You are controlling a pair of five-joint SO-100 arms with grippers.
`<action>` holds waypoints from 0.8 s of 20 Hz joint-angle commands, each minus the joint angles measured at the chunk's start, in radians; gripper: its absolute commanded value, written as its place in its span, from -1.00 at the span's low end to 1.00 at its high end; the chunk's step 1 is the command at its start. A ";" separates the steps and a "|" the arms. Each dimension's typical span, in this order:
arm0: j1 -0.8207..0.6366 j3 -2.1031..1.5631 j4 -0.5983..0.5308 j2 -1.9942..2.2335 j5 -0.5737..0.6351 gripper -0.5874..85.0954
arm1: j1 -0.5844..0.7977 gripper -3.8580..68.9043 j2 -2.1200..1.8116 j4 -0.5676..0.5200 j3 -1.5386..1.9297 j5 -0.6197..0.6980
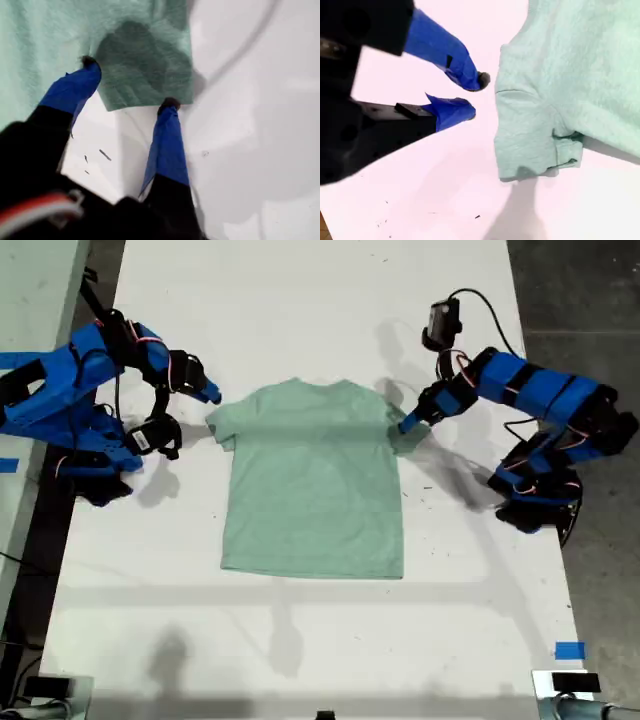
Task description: Fold tshirt
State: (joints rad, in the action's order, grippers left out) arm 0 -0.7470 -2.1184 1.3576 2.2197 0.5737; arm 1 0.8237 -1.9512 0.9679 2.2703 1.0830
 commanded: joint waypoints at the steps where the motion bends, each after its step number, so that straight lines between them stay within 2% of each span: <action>1: -0.008 -0.002 -0.025 -0.002 0.000 -0.84 | 0.035 -0.15 0.104 -0.084 -0.035 0.018; 5: -0.009 -0.020 -0.040 -0.021 0.000 -0.84 | 0.091 -0.19 0.222 -0.074 -0.107 0.023; 7: -0.009 -0.020 -0.044 -0.028 0.000 -0.84 | 0.095 -0.30 0.259 -0.058 -0.140 0.028; 8: -0.009 -0.020 -0.046 -0.028 -0.002 -0.84 | 0.095 -0.41 0.272 -0.054 -0.149 0.032; 10: -0.009 -0.020 -0.048 -0.029 -0.002 -0.84 | 0.098 -0.87 0.284 -0.046 -0.163 0.034; 12: -0.009 -0.021 -0.048 -0.029 -0.002 -0.84 | 0.097 -0.91 0.279 -0.031 -0.169 0.038; 16: -0.002 -0.025 -0.044 -0.029 -0.002 -0.85 | 0.100 -0.91 0.170 0.147 -0.264 0.051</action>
State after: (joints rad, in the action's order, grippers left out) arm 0 -0.7470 -2.1460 1.3269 2.1890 0.5737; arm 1 0.9066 -1.6736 1.0492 2.0985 1.1091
